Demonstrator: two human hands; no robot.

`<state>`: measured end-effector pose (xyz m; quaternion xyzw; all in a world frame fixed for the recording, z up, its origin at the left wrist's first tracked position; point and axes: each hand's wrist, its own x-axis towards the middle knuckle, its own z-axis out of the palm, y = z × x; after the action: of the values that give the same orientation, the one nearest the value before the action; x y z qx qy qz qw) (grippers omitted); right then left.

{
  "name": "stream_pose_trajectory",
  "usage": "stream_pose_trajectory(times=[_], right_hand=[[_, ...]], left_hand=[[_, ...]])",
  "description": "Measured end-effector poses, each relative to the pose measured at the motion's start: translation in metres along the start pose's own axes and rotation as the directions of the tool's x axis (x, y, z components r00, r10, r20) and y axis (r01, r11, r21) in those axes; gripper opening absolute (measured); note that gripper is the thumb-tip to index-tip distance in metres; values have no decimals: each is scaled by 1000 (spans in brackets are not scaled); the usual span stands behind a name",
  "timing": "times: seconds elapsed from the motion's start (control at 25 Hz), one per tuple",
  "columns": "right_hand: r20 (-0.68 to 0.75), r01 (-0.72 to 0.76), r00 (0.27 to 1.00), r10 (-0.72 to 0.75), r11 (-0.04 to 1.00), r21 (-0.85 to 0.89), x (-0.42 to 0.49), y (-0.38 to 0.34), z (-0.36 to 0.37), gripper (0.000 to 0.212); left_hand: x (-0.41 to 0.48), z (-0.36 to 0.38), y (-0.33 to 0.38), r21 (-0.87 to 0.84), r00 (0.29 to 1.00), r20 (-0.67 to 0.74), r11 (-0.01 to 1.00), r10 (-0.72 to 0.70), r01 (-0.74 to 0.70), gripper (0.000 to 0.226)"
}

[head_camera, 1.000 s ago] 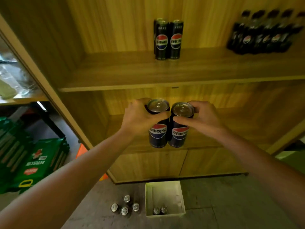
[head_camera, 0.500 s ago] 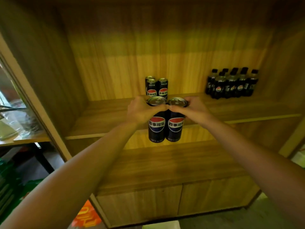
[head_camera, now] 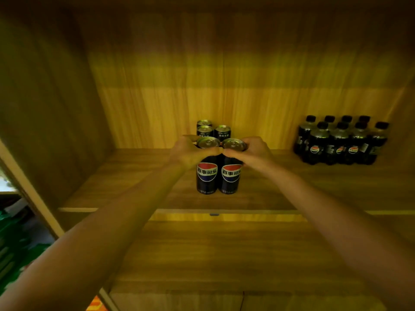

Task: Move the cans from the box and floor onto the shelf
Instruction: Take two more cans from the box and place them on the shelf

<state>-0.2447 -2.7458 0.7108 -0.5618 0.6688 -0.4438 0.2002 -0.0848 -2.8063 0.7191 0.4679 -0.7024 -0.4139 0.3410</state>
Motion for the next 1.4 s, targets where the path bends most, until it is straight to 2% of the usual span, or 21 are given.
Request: stream_pose_trajectory(times=[0.16,0.4,0.68,0.8,0.88,1.0,1.12,1.16,1.2,1.28,1.32,1.4], right_hand=[[28,31,999,-32,999,11,21,13,5,23],[35,11,999,-11,1000,9,44,26,14,20],[24,-18,1000,18,999,-34,60,33,26,19],[18,-27,999,27,999,-25,65,37,30,19],[42,-49,998,48,999,17,67,35,32,28],[129,-138,984,121,981,133,65,41,33,59],[191,-234,961,198,954,186,51,71,45,76],[206,-240,956,210,961,135,43,83,54,75],[195,-231,957,216,971,58,37,93,63,72],[73,-174,981,179,982,-74,31,107,79,63],[0,-142,990,143,981,-133,31,110,85,59],[-99,-114,991,91,957,-267,35,113,91,56]], left_hand=[[24,8,-11,13,999,-34,1000,-28,28,67],[50,16,-30,22,996,-62,998,-57,59,62],[72,17,-43,18,999,-4,999,-50,50,67],[77,17,-50,22,1000,2,999,-27,27,57],[77,18,-55,32,1000,-30,999,-6,7,64],[72,22,-62,92,995,-69,994,65,-59,72],[64,28,-93,-14,995,103,1000,3,-2,86],[61,32,-107,43,989,144,999,-37,31,89],[60,36,-121,188,987,148,981,-66,37,89],[61,44,-140,472,993,90,881,-82,30,86],[62,49,-144,525,996,60,851,-63,22,83],[66,54,-144,525,999,32,851,-15,-4,79]])
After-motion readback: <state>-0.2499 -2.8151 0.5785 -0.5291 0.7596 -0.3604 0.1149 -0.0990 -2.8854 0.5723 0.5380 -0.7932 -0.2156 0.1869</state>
